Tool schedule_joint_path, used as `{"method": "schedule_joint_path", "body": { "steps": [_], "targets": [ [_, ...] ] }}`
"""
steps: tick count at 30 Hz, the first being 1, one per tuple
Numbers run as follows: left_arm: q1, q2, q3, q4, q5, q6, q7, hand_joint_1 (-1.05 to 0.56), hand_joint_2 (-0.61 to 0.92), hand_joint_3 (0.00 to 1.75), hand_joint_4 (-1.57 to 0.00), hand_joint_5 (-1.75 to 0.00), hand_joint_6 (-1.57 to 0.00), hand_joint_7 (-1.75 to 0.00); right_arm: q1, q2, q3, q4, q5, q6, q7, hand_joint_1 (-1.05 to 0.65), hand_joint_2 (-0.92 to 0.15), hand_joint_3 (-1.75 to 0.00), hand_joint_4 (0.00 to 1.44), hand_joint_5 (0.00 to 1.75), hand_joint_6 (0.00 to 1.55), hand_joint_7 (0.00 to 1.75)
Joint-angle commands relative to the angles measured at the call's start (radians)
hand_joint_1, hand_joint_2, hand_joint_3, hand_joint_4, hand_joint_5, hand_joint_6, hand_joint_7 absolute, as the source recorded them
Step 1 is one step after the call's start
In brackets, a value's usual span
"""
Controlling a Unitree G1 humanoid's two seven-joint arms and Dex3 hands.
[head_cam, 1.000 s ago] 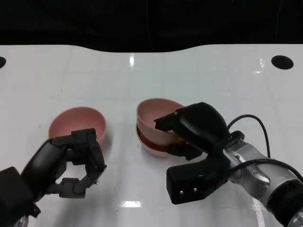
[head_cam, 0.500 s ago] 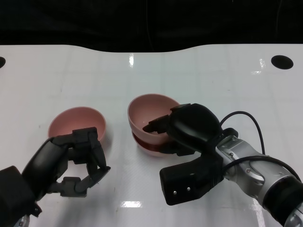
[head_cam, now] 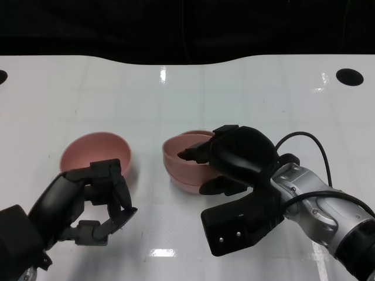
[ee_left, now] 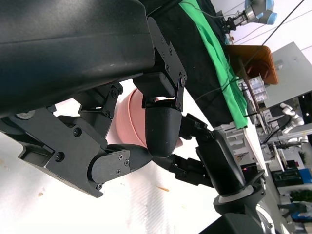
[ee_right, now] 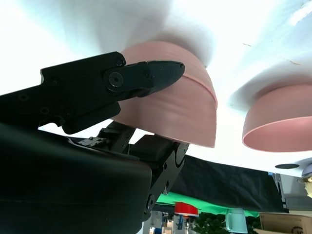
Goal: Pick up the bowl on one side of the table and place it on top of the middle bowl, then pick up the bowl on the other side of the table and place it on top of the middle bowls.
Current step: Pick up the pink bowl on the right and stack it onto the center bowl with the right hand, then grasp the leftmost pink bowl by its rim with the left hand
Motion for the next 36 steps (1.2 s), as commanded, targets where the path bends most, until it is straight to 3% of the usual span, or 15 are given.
{"method": "schedule_joint_path", "body": {
  "steps": [1,17,21,27,36],
  "targets": [
    [0.007,0.012,0.006,-0.007,-0.005,-0.003,0.006,-0.21,0.61,0.79,-0.78,-1.75,-0.70,-1.61,0.015,-0.027,-0.015,-0.051,0.008,0.017,0.041,-0.79,-0.92,-0.33,0.26,0.42,0.41,0.00],
    [0.001,0.014,0.005,0.006,0.002,-0.014,0.006,-0.20,0.54,0.92,-0.77,-1.75,-0.69,-1.59,0.081,-0.091,-0.020,-0.188,-0.040,0.019,0.039,-0.86,-0.92,-0.38,0.11,0.41,0.33,0.01],
    [-0.001,0.010,0.007,0.017,-0.004,-0.029,0.003,-0.21,0.53,0.93,-0.76,-1.75,-0.69,-1.59,0.116,-0.108,-0.041,-0.244,-0.032,0.013,0.029,-0.85,-0.92,-0.38,0.08,0.42,0.32,0.00],
    [-0.002,0.014,0.008,0.022,0.000,-0.034,0.006,-0.22,0.54,0.90,-0.76,-1.75,-0.69,-1.59,0.194,-0.118,-0.096,-0.325,-0.021,0.001,-0.038,-0.80,-0.92,-0.35,0.00,0.62,0.31,0.00],
    [-0.014,0.015,0.012,0.043,-0.019,-0.031,-0.007,-0.19,0.51,0.90,-0.77,-1.75,-0.71,-1.56,0.325,-0.159,-0.174,-0.447,0.005,-0.051,-0.103,-0.73,-0.92,-0.32,0.00,0.52,0.21,0.00]
  ]
}}
